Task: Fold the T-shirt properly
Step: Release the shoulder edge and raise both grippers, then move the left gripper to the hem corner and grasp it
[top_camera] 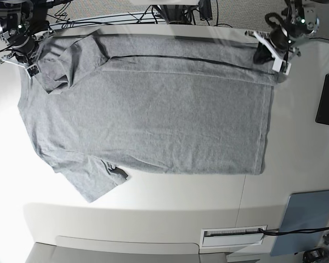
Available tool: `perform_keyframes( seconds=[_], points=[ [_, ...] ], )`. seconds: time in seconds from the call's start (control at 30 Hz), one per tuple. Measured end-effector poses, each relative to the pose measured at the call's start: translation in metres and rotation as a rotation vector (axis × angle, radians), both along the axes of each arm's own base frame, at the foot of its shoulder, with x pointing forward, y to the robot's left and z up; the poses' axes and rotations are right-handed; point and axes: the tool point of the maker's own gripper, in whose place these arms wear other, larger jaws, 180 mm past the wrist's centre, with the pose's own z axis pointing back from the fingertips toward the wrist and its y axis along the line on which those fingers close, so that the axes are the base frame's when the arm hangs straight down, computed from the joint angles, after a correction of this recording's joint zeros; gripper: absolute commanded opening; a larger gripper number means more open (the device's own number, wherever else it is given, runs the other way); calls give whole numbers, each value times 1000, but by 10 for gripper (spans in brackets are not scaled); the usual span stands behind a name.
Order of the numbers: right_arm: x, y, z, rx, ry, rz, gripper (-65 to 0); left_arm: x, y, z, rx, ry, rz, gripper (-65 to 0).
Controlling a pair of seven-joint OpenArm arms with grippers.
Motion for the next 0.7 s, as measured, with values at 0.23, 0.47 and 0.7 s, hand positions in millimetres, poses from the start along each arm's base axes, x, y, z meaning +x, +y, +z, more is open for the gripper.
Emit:
perform_keyframes(
  seconds=[0.23,0.47,0.7],
  points=[
    [-15,2,-7,1,73,19,-650,-21,0,-3,2,27,-5,-650],
    [-35,2,-12,2,117,20,-650,-34,4,-5,14,55,-21,-650],
    [-44,3,-13,0,137,23,-650,-46,4,-6,11,72,-22,-650]
  ],
)
